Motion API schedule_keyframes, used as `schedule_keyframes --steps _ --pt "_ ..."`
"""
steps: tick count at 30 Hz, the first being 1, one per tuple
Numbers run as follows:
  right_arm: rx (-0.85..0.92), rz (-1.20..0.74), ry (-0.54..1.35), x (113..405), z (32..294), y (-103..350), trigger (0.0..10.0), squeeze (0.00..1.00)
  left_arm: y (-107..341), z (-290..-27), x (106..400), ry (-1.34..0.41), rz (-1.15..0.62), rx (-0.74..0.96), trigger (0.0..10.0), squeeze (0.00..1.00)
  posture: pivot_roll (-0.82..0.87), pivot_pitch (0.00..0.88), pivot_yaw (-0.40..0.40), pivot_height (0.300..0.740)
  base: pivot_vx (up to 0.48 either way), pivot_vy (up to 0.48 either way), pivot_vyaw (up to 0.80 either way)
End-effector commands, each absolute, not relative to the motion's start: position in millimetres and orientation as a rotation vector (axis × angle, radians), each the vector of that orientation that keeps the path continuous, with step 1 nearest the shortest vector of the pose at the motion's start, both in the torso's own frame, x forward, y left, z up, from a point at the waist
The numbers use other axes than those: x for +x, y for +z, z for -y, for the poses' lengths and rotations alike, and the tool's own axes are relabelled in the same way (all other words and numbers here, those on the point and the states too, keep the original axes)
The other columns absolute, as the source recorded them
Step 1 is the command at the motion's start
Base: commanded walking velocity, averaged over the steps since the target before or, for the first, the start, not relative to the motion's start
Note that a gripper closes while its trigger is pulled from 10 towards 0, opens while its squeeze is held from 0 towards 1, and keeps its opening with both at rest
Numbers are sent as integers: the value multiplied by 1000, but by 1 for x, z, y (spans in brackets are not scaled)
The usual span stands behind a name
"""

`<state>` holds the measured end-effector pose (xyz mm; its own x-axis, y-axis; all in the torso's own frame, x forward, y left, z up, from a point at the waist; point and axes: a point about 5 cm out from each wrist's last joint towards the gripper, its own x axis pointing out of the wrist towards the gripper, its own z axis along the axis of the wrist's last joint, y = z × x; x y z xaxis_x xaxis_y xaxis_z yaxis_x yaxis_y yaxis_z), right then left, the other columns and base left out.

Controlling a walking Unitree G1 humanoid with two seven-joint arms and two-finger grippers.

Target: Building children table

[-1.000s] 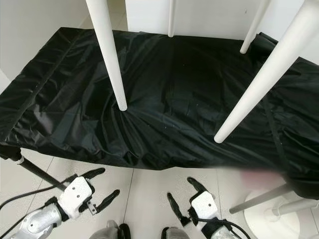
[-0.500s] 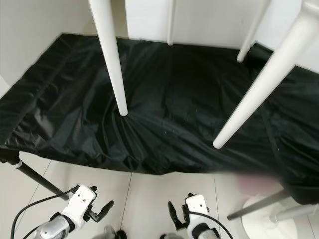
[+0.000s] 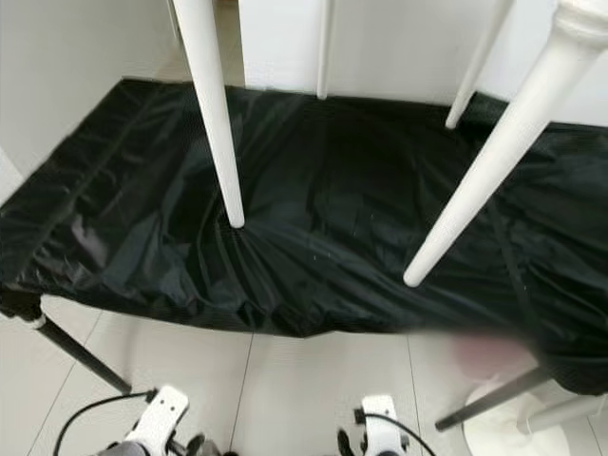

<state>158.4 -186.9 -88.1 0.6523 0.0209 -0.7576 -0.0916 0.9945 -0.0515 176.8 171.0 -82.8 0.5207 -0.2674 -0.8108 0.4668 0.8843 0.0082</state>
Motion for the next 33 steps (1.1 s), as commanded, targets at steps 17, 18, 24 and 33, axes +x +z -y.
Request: schedule_keyframes --steps 17,18,24,33 --pt "-133 -909 93 167 171 -90 10000 0 -77 -126 200 -477 -891 387 10000 0 -43 0 11 740 0 0 0" --pt "-133 -909 93 167 171 -90 10000 0 -77 -126 200 -477 -891 387 10000 0 -43 0 11 740 0 0 0" --pt "-95 -866 123 179 168 -84 10000 0 -76 -132 202 -511 -894 396 10000 0 -66 0 26 740 0 0 0" --pt "-76 -906 99 165 166 -91 10000 0 -81 -139 194 -418 -934 302 10000 0 -73 3 28 740 0 0 0"
